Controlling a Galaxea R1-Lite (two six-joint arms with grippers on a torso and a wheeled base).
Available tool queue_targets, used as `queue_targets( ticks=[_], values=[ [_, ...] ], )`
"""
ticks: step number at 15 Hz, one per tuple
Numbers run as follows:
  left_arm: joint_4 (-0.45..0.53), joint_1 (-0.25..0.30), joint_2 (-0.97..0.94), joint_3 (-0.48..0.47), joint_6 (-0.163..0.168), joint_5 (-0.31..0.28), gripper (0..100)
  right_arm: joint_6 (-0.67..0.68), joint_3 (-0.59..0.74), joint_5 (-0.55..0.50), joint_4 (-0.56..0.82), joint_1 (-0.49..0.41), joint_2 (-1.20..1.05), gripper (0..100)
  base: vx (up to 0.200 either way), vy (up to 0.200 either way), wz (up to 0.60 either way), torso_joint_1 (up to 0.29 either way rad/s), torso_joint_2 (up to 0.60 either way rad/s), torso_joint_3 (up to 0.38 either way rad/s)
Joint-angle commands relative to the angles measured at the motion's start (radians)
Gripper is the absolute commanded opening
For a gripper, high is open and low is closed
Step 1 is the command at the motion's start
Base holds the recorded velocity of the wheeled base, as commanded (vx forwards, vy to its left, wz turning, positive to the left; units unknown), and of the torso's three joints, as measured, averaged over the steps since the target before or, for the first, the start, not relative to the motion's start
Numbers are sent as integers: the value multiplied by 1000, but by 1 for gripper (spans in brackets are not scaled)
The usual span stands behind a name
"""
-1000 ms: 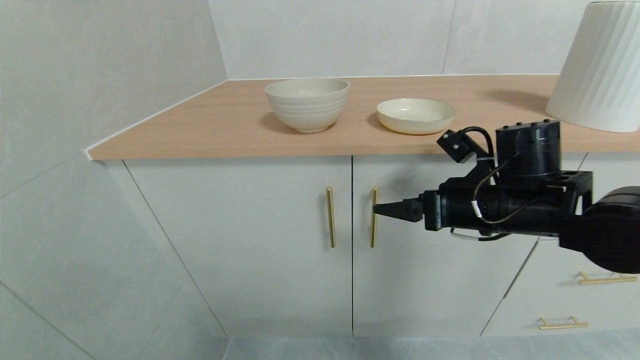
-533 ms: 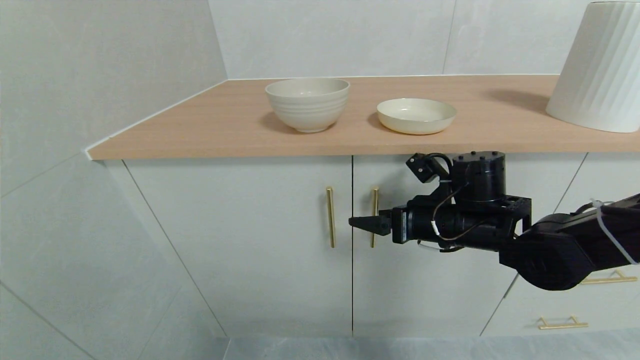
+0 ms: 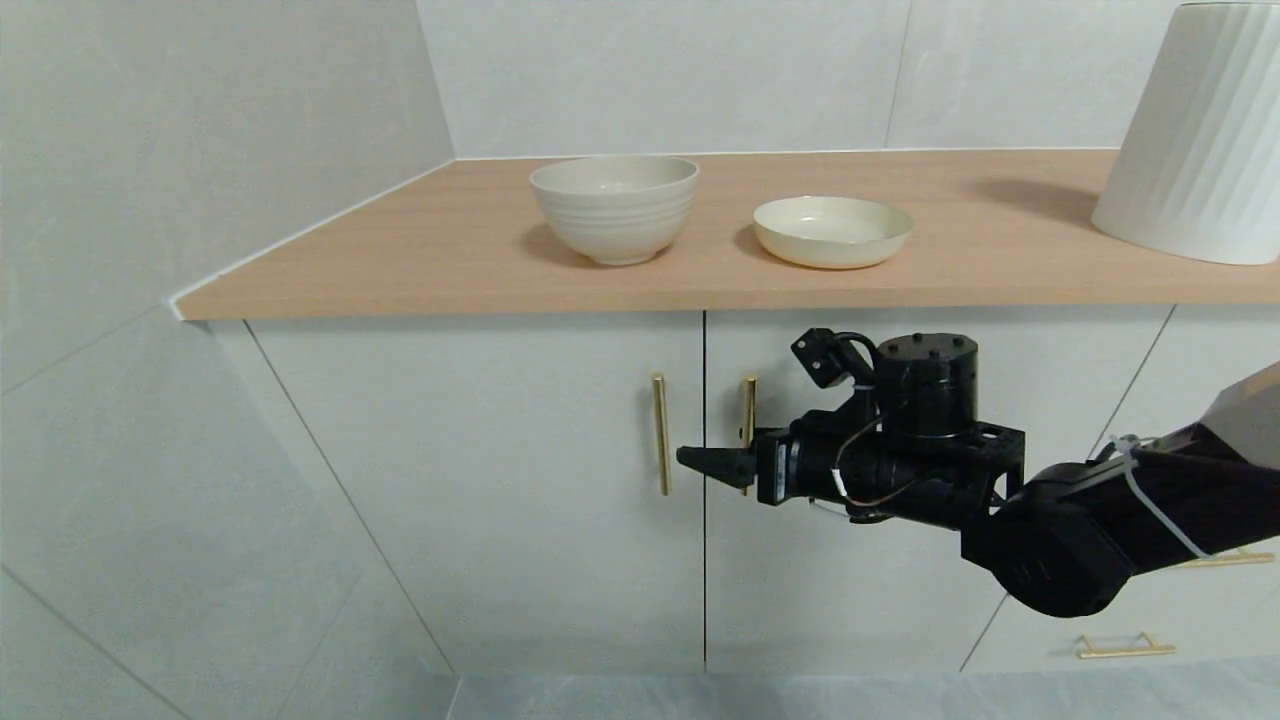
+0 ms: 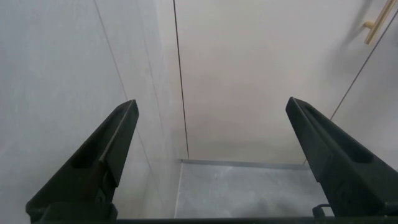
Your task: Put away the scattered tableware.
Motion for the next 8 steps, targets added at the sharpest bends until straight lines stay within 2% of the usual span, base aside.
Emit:
queue_targets(
  ticks=[1, 4, 8],
  values=[
    [0, 0, 0, 0, 0, 0, 100, 3, 27, 4, -1, 15, -28, 100, 0, 0, 0, 0, 0, 0],
    [0, -1, 0, 0, -1, 0, 100, 58, 91, 5, -19, 56, -111, 100, 0, 0, 0, 0, 0, 0],
    [0, -1, 0, 0, 0, 0, 100, 59, 216, 8, -42, 110, -220, 100, 0, 0, 0, 0, 0, 0]
  ],
)
